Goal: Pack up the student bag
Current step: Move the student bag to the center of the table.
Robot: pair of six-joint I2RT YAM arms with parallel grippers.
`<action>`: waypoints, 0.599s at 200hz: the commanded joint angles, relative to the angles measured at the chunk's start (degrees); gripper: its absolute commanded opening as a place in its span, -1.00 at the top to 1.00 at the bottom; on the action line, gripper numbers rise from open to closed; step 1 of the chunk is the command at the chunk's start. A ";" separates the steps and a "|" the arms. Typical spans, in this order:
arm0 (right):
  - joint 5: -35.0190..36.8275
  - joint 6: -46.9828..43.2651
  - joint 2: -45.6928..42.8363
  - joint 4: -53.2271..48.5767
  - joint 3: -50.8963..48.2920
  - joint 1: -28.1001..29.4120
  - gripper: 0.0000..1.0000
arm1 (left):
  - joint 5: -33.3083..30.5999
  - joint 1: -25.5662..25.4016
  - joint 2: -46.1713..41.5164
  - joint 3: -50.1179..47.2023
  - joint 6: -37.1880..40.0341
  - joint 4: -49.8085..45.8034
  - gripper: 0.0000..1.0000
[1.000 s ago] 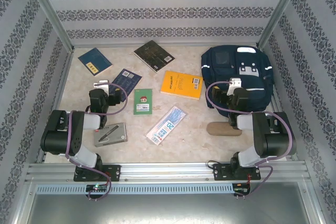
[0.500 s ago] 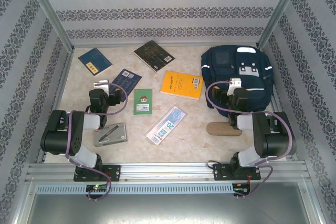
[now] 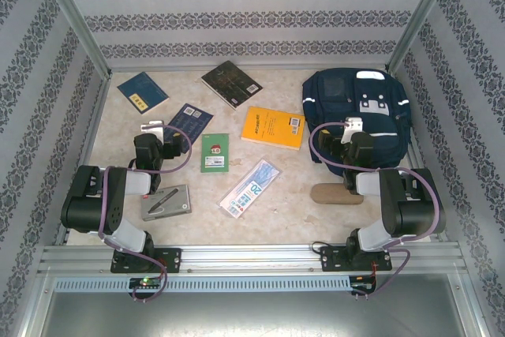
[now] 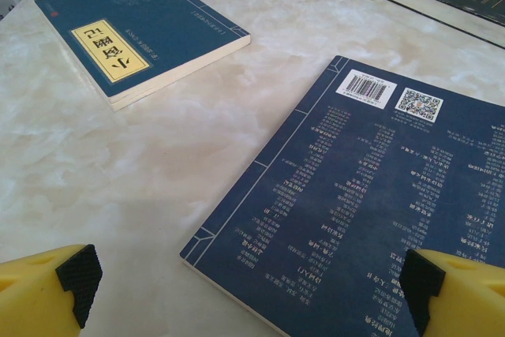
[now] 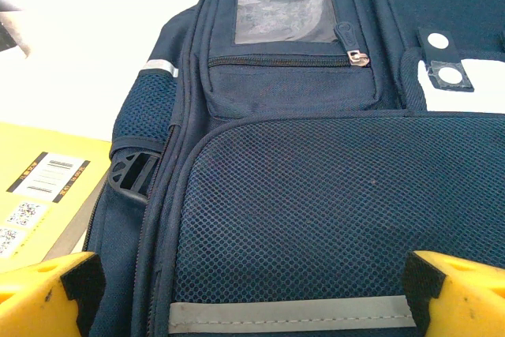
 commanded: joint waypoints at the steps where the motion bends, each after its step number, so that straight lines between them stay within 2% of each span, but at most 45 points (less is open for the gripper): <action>1: -0.46 -0.63 -0.48 1.80 0.98 0.01 -0.96 | 1.03 0.16 0.26 0.11 0.86 2.25 -0.99; 77: -0.57 -0.60 -0.61 1.85 0.90 -0.06 -0.96 | 1.19 0.16 0.11 0.15 0.90 2.01 -0.99; 88: 0.29 -0.45 -0.70 2.15 0.72 0.01 -0.96 | 1.62 0.16 -0.91 1.21 1.07 -0.39 -0.99; 98: 2.41 0.44 -1.35 1.67 0.73 0.01 -0.96 | 1.05 0.16 -2.85 3.77 1.06 -6.44 -0.99; 120: 3.79 0.65 -5.88 -2.22 0.85 0.01 -0.96 | -4.05 0.16 -7.18 16.23 -2.05 -32.17 -0.99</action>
